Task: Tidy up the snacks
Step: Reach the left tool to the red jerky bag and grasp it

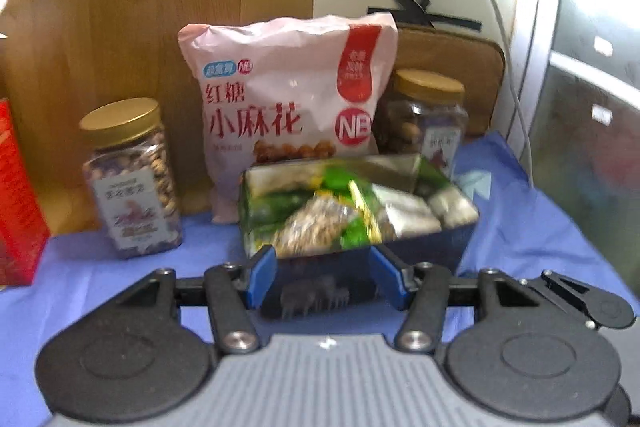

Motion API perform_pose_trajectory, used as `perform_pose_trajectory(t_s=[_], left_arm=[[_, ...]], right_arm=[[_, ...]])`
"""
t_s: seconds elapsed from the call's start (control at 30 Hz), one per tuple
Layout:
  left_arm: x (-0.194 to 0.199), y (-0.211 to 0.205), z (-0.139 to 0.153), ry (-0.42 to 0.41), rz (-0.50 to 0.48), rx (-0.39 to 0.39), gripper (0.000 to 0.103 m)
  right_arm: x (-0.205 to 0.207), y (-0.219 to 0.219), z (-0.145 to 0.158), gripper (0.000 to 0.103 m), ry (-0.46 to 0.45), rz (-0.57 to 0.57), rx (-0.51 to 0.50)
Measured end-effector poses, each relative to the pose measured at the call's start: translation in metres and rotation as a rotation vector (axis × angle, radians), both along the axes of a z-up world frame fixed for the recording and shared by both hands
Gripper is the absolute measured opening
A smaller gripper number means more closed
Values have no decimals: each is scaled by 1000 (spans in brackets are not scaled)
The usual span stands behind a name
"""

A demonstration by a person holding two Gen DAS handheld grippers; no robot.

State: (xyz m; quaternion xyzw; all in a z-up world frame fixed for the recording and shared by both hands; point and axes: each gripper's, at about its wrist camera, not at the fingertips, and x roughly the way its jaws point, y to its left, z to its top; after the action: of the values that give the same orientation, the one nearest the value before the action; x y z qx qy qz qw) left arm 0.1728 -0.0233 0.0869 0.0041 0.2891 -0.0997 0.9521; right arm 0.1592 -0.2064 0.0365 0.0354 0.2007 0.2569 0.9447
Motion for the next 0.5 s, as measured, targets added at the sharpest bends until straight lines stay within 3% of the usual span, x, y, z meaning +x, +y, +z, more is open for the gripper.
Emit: perform_pose_trajectory(t_s=[0.17, 0.33, 0.5], left_arm=[[-30, 11, -17, 47, 28, -4, 53], [-42, 34, -37, 106, 116, -10, 53], [-51, 59, -52, 122, 204, 19, 53]], right_arm=[[-7, 3, -18, 71, 176, 53, 18], [-7, 23, -30, 74, 273, 101, -16], [-19, 51, -28, 72, 206, 140, -159]])
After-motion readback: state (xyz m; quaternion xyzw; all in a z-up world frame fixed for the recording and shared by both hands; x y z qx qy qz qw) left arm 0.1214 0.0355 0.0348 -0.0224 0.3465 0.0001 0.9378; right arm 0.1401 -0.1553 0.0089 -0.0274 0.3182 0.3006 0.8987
